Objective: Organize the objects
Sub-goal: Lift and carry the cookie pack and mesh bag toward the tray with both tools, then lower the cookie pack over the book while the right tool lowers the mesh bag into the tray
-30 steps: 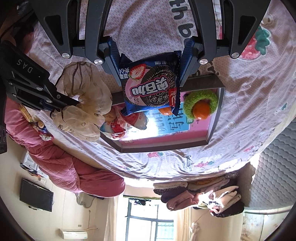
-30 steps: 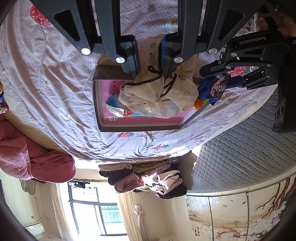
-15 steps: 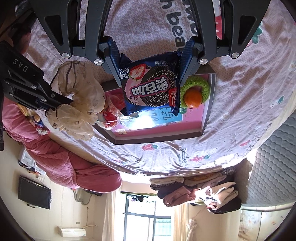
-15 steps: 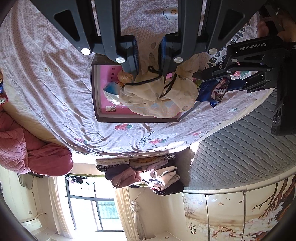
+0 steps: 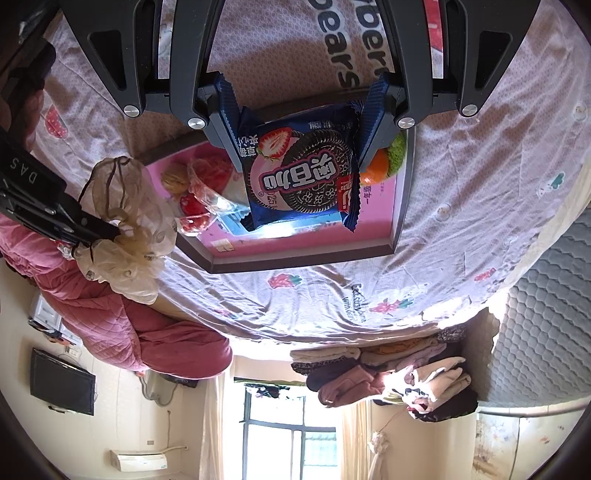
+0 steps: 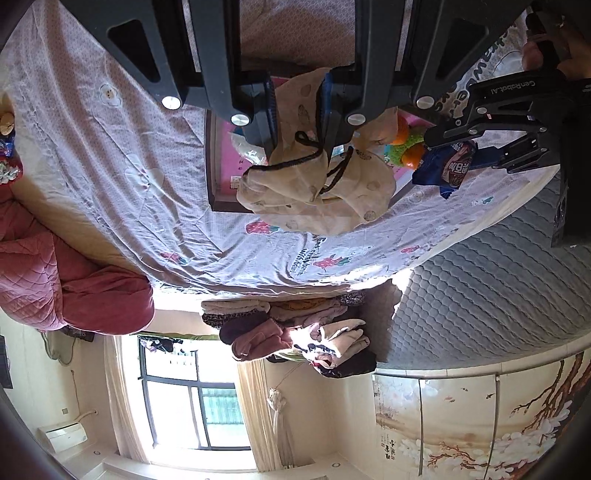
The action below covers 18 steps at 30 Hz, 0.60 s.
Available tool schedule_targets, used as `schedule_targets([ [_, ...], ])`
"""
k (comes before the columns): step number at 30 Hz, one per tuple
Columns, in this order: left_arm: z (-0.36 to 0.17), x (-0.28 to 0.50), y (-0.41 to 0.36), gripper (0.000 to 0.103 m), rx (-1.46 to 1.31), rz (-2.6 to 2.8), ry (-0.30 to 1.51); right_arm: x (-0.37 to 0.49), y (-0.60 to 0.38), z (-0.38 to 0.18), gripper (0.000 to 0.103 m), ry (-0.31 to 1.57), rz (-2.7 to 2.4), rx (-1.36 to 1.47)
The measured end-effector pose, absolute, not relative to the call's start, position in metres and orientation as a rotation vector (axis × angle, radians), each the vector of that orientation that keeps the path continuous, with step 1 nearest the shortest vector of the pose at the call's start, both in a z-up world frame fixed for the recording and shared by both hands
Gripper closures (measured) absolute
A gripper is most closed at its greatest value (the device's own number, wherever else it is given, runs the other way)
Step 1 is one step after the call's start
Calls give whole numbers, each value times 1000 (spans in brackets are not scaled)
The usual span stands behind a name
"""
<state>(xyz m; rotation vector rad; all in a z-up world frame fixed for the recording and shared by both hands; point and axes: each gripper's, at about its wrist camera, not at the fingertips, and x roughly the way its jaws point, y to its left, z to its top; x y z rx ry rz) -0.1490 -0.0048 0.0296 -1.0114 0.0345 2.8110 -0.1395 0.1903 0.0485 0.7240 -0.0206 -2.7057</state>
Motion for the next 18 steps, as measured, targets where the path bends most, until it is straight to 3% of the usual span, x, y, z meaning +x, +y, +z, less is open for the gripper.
schedule_targets([
  [18,16,-203,-24,46,-1025,2835,-2,-192,178,33,84,71,-2737,735],
])
